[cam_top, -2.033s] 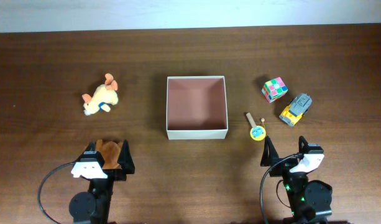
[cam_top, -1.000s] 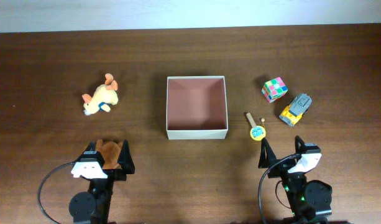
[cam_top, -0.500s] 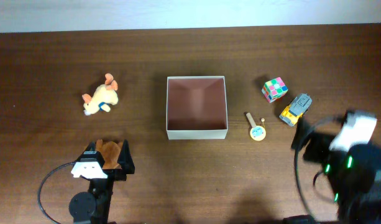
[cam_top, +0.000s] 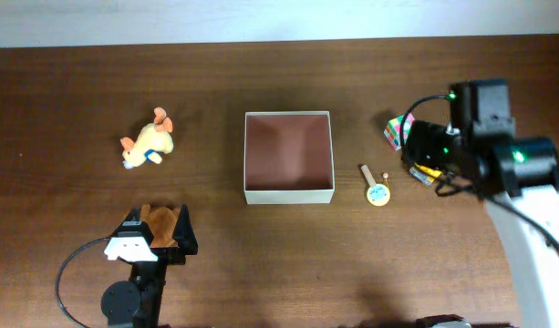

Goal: Pack container
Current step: 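Move the right gripper over the grey-and-yellow toy truck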

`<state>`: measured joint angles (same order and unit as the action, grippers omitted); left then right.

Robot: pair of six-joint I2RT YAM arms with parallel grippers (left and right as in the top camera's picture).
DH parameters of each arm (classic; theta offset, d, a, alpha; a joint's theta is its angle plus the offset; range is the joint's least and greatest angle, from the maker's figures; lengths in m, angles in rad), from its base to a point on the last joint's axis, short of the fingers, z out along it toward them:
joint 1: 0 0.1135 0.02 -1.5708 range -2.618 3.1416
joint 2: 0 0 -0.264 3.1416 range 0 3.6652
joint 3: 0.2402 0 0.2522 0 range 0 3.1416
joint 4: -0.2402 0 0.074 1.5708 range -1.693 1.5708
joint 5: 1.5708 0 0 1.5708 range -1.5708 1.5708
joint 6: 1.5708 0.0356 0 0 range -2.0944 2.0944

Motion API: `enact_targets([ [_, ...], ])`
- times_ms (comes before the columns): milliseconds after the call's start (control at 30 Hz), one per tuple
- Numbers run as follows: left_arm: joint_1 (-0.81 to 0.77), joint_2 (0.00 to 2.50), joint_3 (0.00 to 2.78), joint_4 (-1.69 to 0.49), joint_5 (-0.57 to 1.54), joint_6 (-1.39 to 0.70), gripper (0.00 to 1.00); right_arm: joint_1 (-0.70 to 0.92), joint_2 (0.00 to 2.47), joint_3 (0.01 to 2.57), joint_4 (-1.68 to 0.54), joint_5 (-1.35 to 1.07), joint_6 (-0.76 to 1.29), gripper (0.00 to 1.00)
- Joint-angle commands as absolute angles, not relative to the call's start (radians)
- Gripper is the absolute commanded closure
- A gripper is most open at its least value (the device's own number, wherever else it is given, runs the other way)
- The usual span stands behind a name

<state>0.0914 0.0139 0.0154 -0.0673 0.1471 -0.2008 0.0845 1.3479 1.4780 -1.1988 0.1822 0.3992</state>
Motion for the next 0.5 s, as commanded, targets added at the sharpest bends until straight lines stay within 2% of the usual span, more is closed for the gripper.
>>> enact_targets([
  [0, 0.092, 0.005, 0.009, -0.068, 0.161, -0.185, 0.01, 0.026, 1.416, 1.496, -1.204, 0.187, 0.631, 0.01],
  [167, 0.092, 0.005, 0.009, -0.068, 0.161, -0.185, 0.01, -0.068, 1.512, 1.496, -1.201, 0.125, 0.632, 0.01],
  [467, 0.092, 0.005, 0.009, -0.068, 0.161, -0.185, 0.01, -0.217, 1.702, 1.496, -1.21, -0.034, 0.487, 0.01],
])
